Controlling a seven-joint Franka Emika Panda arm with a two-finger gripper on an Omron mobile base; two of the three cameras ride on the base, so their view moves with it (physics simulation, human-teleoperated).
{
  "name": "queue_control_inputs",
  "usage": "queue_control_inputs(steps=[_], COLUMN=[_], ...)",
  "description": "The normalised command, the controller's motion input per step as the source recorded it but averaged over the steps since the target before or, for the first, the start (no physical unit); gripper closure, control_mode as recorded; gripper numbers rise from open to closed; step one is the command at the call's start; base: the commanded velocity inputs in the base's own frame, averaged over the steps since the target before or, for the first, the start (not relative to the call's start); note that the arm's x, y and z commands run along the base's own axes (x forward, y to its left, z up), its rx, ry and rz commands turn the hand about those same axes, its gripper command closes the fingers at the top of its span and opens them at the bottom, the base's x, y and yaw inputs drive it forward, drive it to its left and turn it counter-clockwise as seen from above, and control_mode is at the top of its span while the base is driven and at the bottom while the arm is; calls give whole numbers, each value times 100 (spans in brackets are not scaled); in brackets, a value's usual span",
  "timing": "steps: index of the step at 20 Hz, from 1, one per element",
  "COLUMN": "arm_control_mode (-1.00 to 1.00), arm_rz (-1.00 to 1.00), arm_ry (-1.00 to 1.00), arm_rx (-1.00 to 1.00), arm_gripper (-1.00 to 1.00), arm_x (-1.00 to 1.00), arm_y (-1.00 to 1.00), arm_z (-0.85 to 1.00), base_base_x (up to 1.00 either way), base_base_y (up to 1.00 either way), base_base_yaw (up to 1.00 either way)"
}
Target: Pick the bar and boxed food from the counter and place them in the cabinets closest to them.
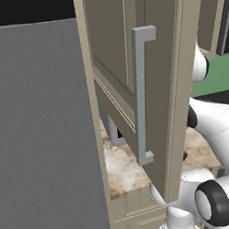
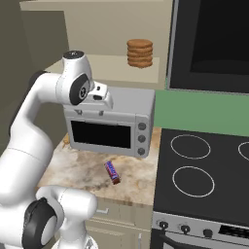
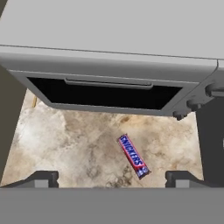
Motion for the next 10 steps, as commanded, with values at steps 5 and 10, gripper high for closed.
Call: queue_control_inputs(steps=[5, 10], arm_control_mode=[-100, -100], arm_rz=[1, 0], arm_ry=[2, 1], arm_rx=[0, 0], arm_gripper=[-100, -100], arm_x=[0, 0], arm_y=[-6, 0], arm_z=[0, -6], base_base_x=[0, 0], base_base_y=[0, 0], base_base_yaw=[0, 0])
